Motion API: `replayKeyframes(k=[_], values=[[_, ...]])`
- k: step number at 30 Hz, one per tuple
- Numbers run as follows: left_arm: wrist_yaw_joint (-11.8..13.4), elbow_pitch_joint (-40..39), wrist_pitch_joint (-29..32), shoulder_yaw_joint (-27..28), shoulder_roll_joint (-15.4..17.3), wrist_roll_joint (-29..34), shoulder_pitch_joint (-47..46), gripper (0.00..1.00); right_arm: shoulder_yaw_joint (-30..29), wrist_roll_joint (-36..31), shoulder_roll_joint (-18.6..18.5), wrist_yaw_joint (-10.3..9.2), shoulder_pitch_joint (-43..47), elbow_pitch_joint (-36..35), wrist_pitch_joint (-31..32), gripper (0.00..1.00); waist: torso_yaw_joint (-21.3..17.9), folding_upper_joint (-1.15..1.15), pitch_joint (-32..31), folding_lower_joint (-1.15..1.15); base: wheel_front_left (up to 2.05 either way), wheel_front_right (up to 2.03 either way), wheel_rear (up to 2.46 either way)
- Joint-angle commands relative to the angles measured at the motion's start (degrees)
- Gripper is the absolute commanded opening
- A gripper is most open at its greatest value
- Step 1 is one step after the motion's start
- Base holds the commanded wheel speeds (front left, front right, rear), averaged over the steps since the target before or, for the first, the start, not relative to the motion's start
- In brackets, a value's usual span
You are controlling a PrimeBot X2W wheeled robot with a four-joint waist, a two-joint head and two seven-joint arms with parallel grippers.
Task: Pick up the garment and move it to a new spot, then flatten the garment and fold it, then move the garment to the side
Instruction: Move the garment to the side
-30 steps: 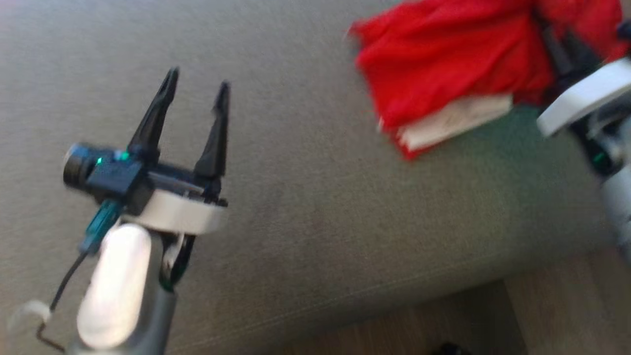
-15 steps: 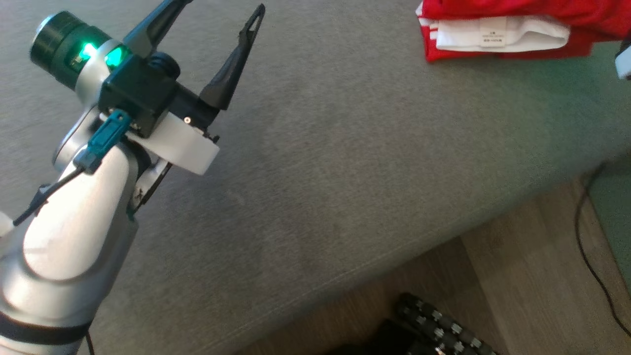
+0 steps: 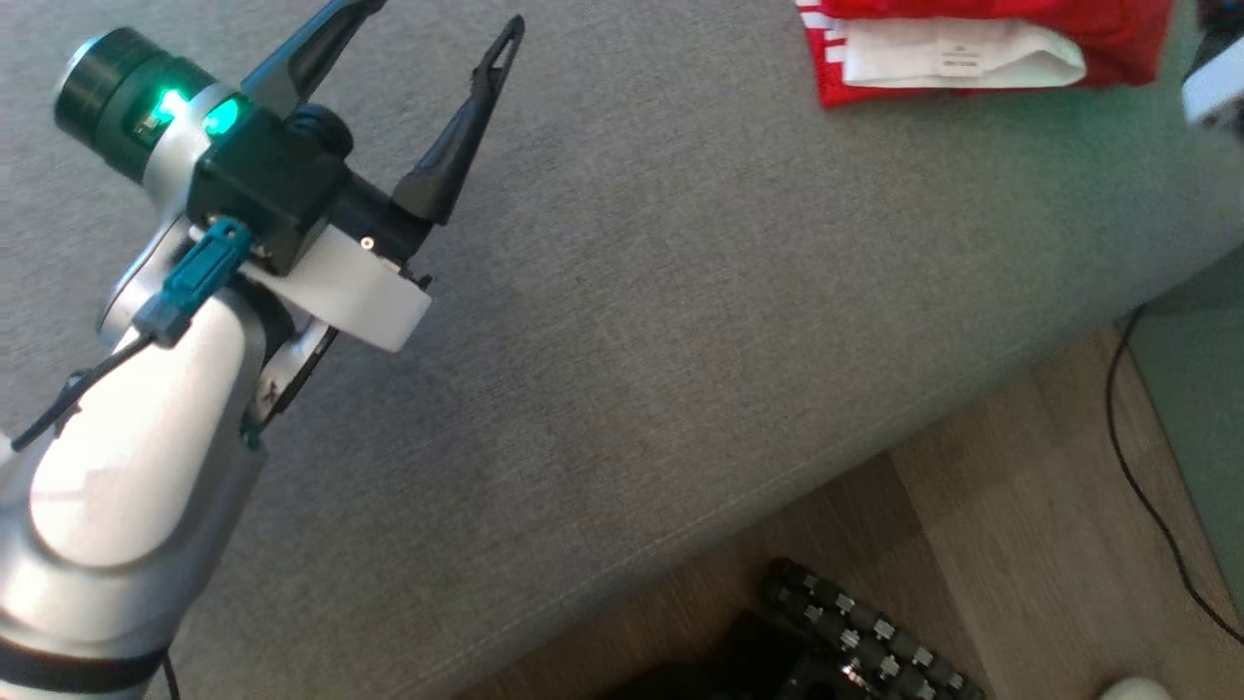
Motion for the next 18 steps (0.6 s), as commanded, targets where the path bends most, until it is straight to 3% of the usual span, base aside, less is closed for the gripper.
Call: replayKeyframes(k=[1,9,15,18], values=[[0.65,-2.09,-0.79,2.08,0.87,-0.48,-0.14,1.0,-1.42,-0.67,-1.29,-0.02,-0.61,-4.4,-0.5,1.0,0.99,0.0,-0.74,0.0,0.0,0.0,0.0],[3.65,0.99,-6.42,3.29,-1.56,-2.74,3.89,1.0,-2.6,-3.81,0.39,-0.02,6.0,-17.01,-0.53,1.0,5.86,0.0,-6.43,0.0,0.0,0.0,0.0],[7.9,2.84,-10.31,6.97,-5.23,-6.63,10.66,1.0,0.05,-3.74,1.97,-0.02,14.21,-26.97,-0.54,1.0,12.3,0.0,-13.37,0.0,0.0,0.0,0.0],[8.8,2.66,-10.73,8.87,-6.59,-8.19,14.29,1.0,-0.06,-3.2,3.46,-0.02,17.8,-30.75,-0.54,1.0,14.73,0.0,-15.58,0.0,0.0,0.0,0.0]])
